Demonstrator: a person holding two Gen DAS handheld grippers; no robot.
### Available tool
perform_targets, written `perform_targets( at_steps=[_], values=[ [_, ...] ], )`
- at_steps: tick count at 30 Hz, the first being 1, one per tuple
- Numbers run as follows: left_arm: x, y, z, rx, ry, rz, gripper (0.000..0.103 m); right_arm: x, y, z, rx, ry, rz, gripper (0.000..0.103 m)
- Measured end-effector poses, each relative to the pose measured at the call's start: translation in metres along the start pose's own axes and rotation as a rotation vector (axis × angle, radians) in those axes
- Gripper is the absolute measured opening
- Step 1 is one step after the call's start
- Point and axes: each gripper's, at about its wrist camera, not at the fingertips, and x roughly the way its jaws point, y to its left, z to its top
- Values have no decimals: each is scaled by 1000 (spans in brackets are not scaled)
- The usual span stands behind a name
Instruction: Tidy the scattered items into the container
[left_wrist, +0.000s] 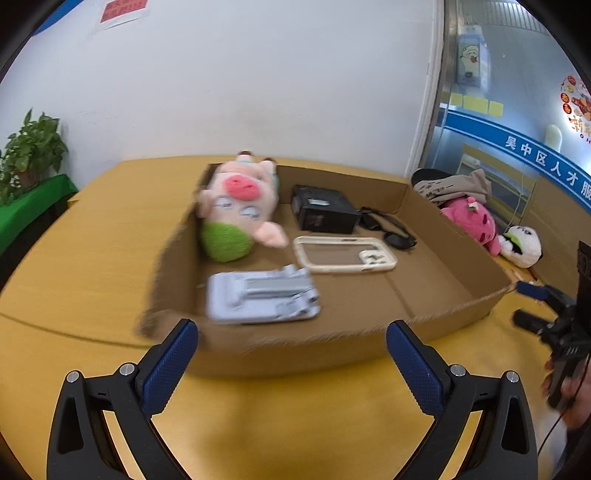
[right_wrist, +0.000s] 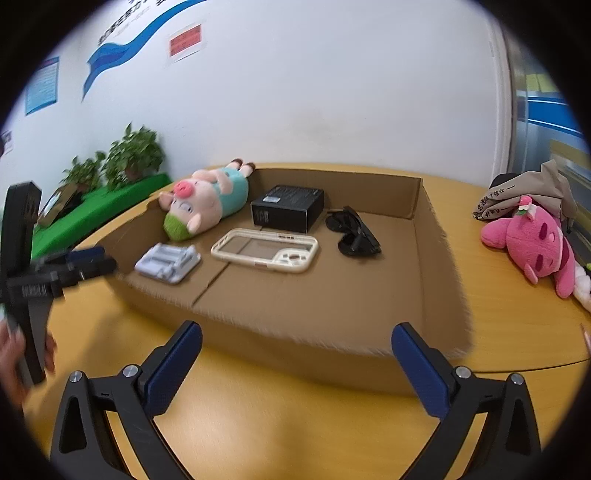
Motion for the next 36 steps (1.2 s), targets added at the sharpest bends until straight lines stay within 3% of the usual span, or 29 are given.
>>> perform_targets(
  at_steps=[3,7,10,13,23,27,36],
  values=[
    [-18,35,-15,50,73,55,103,-28,-30,-25,-30,37,-21,102],
    [-4,87,-43,59,269,48,103,-35,-93,-69,-14,217,-63,102],
    [6,114,-63,25,338,40,103,-33,-122,-94,-7,343,-71,102],
    [7,111,-69,115,328,73,103,-34,-126,-106,-34,352,-46,103],
    [8,115,-61,281,322,-108,103,-23,-141,-92,-90,337,17,103],
    [4,120,-67,300,322,-128,103,-19,-150,-86,-145,339,75,103],
    [7,120,-64,301,324,-125,103,-23,-151,-87,-152,336,77,103]
  ],
)
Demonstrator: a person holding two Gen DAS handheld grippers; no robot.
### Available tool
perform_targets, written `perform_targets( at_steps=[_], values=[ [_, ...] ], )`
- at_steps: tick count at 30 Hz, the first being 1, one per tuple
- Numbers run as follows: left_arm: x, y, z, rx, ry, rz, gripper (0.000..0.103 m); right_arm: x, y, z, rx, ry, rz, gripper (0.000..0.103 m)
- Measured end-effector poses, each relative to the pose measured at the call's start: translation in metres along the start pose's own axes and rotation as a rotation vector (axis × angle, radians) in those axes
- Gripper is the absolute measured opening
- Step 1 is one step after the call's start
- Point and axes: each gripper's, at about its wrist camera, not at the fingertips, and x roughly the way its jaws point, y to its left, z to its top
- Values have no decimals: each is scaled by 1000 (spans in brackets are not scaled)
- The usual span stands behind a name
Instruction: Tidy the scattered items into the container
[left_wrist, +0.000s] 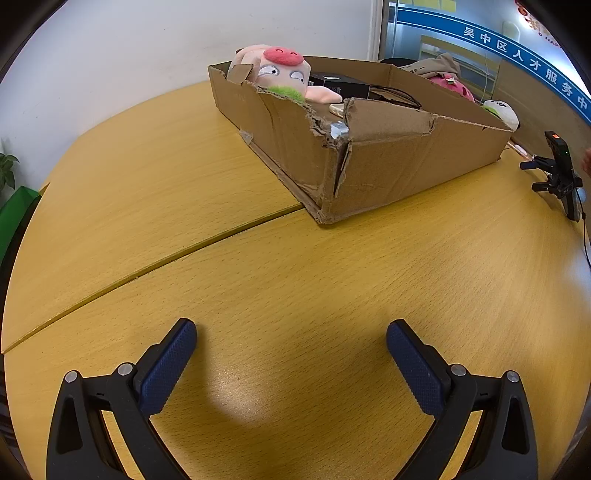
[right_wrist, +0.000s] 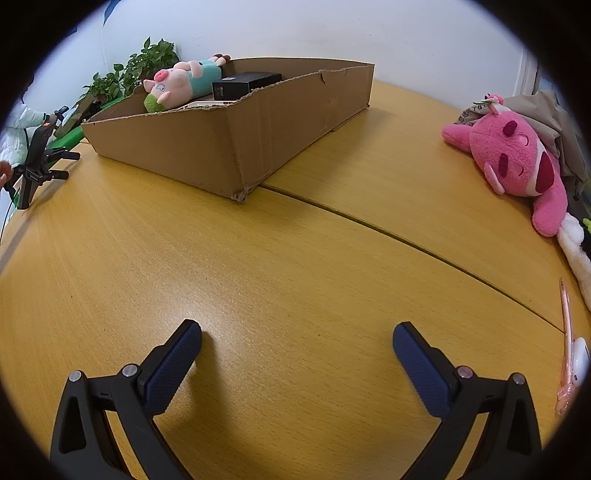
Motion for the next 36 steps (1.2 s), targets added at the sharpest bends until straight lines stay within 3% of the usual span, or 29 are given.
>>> perform_targets(
  at_steps=[36],
  values=[
    [7,-1,0,-1,3,3,103,-4,3,1,-7,-6,1,103]
  ],
)
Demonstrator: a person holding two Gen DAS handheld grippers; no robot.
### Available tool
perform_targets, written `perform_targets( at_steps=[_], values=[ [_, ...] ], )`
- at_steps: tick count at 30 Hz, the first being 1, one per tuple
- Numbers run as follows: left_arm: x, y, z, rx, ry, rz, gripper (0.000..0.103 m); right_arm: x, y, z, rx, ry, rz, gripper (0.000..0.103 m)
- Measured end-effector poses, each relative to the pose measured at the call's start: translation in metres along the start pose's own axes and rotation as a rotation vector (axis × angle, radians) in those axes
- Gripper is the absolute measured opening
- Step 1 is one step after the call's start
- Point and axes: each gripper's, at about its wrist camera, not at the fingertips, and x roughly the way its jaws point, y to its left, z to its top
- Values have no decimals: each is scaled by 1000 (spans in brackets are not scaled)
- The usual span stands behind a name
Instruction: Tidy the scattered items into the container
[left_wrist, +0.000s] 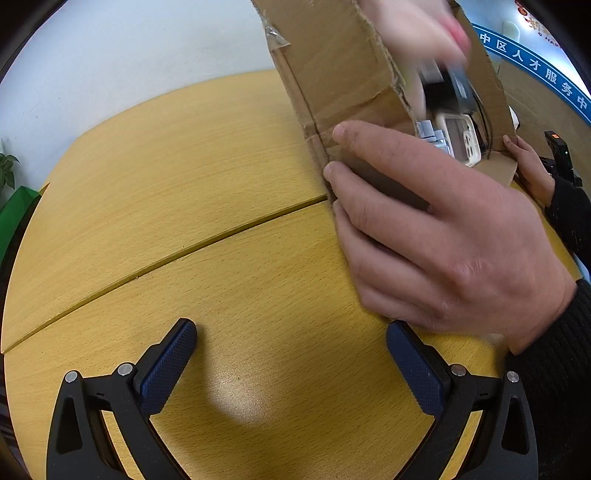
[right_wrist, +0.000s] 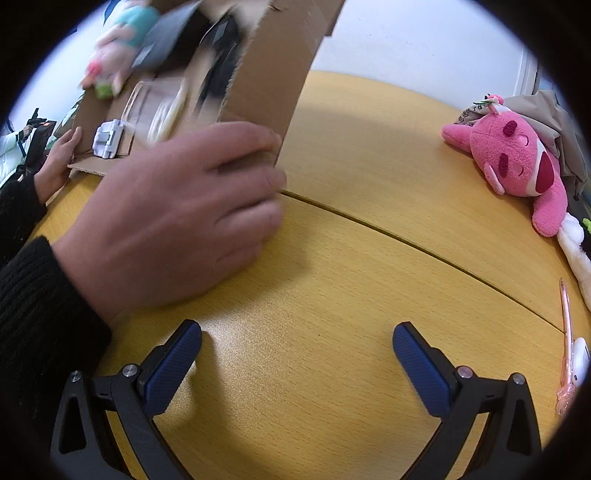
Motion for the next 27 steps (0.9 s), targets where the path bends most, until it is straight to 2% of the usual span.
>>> perform_targets(
  at_steps=[27],
  values=[
    [15,11,-6,-3,3,1,103,5,-7,6,-1,0,1,103]
  ],
)
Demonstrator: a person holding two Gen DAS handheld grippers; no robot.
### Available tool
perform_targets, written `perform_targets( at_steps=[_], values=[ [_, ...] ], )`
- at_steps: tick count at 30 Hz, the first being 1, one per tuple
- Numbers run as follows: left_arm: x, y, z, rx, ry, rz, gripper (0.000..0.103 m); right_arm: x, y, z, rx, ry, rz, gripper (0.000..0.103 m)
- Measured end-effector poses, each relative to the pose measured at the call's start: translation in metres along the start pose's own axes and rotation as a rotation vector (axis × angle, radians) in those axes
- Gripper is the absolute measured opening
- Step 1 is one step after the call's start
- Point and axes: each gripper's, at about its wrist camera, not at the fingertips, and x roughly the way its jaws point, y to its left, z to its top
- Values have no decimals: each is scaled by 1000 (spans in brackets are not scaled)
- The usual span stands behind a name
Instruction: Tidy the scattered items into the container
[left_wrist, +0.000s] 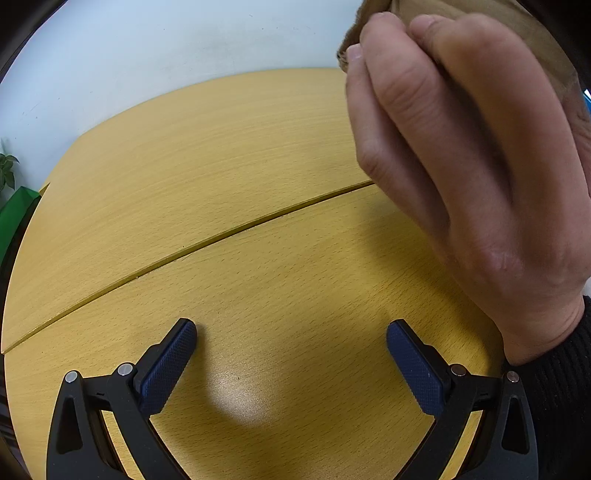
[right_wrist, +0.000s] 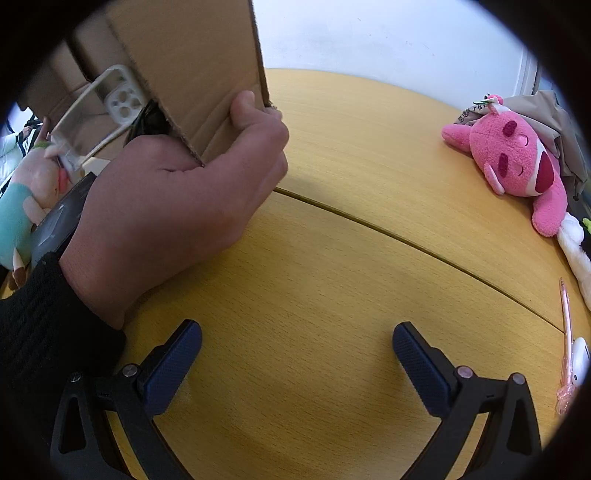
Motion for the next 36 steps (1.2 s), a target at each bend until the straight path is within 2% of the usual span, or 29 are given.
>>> perform_targets(
  at_steps=[19,36],
  values=[
    [10,-2,-11,-1,-2,3,103,0,1,1,-2,-1,0,103],
    [16,0,-7,-3,0,5,103,1,0,1,-7,-1,1,103]
  ],
)
